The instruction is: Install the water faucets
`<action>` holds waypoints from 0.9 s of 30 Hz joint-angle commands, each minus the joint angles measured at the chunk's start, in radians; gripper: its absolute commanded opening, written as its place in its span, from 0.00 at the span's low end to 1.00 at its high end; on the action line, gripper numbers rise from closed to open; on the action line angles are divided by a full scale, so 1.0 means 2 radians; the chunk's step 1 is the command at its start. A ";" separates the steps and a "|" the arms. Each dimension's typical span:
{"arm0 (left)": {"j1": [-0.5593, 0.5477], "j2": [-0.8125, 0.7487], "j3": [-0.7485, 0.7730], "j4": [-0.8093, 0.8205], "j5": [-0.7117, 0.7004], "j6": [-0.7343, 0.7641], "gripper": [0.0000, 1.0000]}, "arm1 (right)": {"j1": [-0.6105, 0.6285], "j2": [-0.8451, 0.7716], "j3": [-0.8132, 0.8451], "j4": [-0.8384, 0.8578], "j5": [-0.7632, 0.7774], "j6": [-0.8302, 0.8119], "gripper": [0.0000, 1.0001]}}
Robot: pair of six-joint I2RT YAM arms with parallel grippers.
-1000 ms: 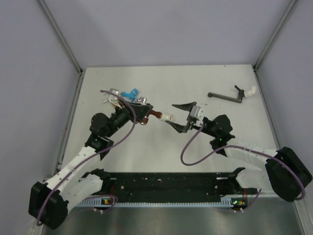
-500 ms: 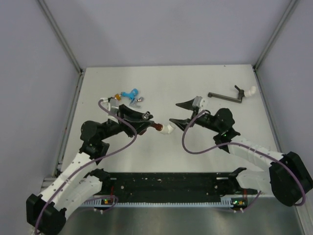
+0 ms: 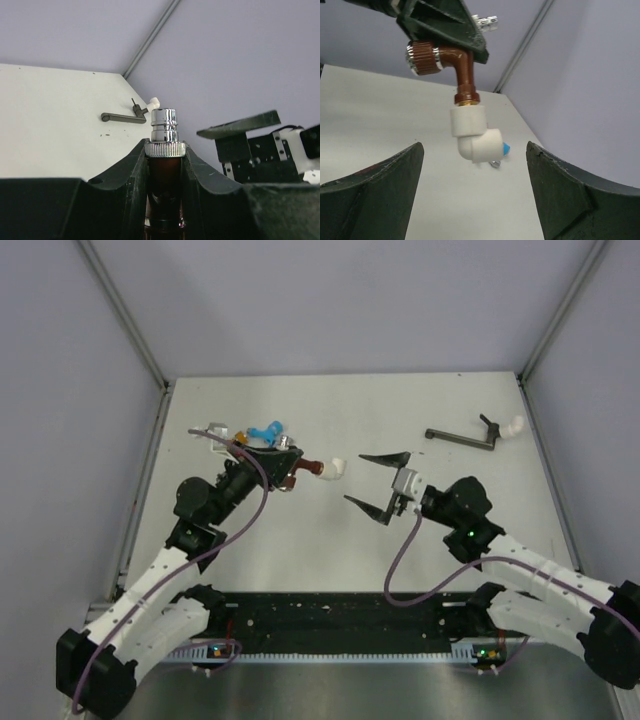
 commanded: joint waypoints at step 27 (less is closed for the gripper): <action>-0.001 0.028 -0.012 0.191 0.050 -0.034 0.00 | 0.031 0.108 0.039 0.076 -0.145 0.066 0.76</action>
